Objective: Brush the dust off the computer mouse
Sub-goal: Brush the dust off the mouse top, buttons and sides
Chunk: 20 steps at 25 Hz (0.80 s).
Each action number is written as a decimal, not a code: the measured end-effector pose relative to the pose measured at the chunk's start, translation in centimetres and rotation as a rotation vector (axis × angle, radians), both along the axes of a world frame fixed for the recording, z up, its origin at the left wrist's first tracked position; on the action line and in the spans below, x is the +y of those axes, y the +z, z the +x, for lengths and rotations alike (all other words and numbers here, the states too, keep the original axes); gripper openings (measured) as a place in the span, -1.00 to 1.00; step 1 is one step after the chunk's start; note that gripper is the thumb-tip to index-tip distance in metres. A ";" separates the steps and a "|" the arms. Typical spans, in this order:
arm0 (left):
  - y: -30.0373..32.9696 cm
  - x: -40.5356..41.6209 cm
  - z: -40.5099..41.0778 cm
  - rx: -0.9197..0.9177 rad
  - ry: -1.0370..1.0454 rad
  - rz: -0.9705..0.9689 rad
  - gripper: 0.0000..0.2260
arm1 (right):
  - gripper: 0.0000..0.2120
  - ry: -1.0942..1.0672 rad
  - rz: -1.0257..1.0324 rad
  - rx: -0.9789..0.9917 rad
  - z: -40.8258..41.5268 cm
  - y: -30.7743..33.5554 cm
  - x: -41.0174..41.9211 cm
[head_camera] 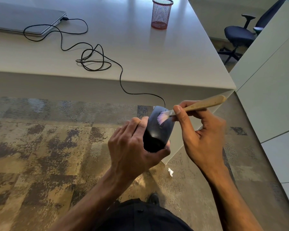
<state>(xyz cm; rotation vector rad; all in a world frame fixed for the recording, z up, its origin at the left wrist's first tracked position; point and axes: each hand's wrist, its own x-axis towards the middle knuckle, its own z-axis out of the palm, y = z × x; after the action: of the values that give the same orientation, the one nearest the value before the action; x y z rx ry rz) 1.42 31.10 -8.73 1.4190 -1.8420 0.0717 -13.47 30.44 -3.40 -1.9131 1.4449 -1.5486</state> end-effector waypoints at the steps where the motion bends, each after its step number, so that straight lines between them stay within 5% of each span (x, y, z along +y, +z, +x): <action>1: 0.0 0.0 0.0 0.002 0.001 0.001 -0.34 | -0.95 0.004 0.003 -0.011 0.1 0.0 0.0; 20: 0.1 0.0 0.1 0.005 0.004 0.010 -0.34 | -0.89 0.038 -0.065 0.160 -0.6 0.4 -0.5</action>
<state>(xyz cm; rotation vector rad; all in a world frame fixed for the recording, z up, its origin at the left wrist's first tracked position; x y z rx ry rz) 1.51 31.12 -8.62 1.4284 -1.8383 0.0611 -14.12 29.95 -3.02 -2.1321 1.4280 -1.4725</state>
